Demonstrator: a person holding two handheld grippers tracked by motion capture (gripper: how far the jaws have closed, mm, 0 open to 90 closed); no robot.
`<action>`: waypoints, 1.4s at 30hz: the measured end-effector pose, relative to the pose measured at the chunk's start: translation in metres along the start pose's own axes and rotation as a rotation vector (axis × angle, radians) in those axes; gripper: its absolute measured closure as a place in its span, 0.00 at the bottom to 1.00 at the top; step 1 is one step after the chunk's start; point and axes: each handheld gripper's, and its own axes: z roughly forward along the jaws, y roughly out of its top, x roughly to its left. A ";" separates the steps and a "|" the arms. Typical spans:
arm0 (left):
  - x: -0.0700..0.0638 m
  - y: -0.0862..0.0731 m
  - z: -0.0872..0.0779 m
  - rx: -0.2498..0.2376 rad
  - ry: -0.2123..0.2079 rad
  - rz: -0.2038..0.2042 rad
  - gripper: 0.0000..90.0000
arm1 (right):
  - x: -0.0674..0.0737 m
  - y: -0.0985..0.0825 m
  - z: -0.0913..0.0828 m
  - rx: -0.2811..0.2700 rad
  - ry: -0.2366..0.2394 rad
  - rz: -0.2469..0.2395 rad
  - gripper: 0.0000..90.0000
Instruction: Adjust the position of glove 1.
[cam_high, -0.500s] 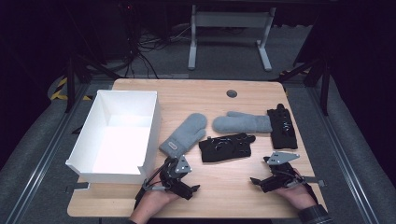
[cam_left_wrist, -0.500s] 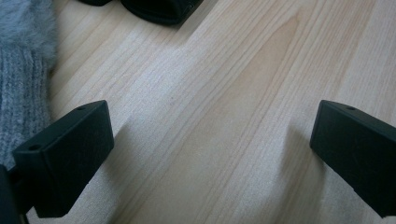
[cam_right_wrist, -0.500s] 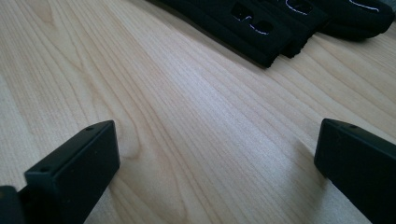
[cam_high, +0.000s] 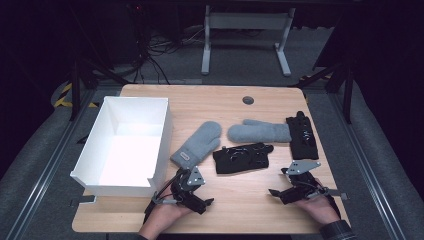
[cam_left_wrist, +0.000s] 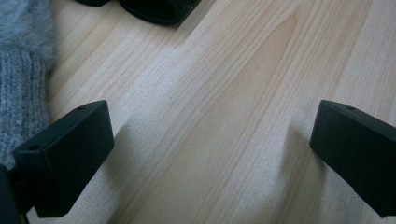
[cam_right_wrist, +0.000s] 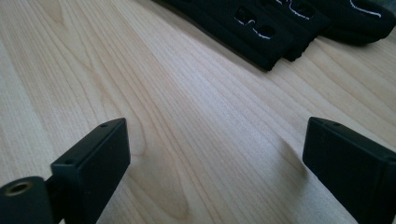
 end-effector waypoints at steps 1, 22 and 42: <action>0.000 0.000 0.000 0.000 0.000 0.000 0.00 | 0.000 0.001 -0.001 -0.003 0.003 0.002 0.11; -0.002 -0.002 -0.002 0.003 -0.005 0.007 0.00 | -0.025 0.039 -0.012 -0.066 0.002 0.005 0.21; -0.002 -0.002 -0.002 0.002 -0.010 0.008 0.00 | -0.066 0.080 -0.002 -0.118 0.034 0.019 0.27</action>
